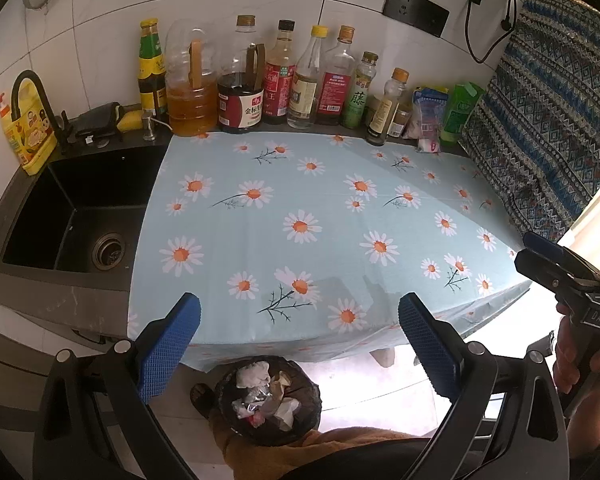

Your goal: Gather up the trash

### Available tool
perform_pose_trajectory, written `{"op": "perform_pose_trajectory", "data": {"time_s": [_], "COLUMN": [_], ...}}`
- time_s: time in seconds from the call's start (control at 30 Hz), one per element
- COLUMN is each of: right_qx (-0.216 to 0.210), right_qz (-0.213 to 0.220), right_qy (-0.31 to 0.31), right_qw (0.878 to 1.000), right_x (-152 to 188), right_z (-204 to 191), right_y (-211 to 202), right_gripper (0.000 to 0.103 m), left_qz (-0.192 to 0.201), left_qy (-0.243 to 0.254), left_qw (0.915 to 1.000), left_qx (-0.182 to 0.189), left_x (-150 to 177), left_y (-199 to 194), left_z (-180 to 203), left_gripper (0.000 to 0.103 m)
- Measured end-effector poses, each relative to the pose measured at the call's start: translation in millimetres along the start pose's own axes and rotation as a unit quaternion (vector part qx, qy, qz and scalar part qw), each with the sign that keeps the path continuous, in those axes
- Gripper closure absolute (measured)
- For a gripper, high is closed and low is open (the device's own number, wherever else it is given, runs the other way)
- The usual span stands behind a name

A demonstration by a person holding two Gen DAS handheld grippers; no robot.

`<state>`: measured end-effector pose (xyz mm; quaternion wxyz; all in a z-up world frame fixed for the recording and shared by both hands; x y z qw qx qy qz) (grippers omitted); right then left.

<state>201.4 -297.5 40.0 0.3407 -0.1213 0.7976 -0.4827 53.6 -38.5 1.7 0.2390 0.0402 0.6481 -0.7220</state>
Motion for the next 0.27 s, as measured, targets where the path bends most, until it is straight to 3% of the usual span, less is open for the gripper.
{"op": "perform_pose_trajectory", "data": {"time_s": [0.27], "right_qx": [0.001], "right_qz": [0.001], "right_qy": [0.0], "right_qw": [1.0], "right_x": [-0.2], "right_z": [-1.3], "right_y": [0.4], "right_gripper": [0.005], "left_qz": [-0.001], "left_qy": [-0.004], "left_qw": [1.0], "left_qx": [0.001], "left_x": [-1.6], "left_y": [-0.6], "left_z": [-0.6], "left_gripper": [0.007]}}
Point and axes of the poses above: each gripper's, at about its wrist camera, not at the fingertips, and y roughly the way its jaws point, z to its right, x to its underside, the point moved 3 cm from there along y, roughly the way its jaws point, and after that the axes turned 13 degrees about -z, right-handed, at the moved point
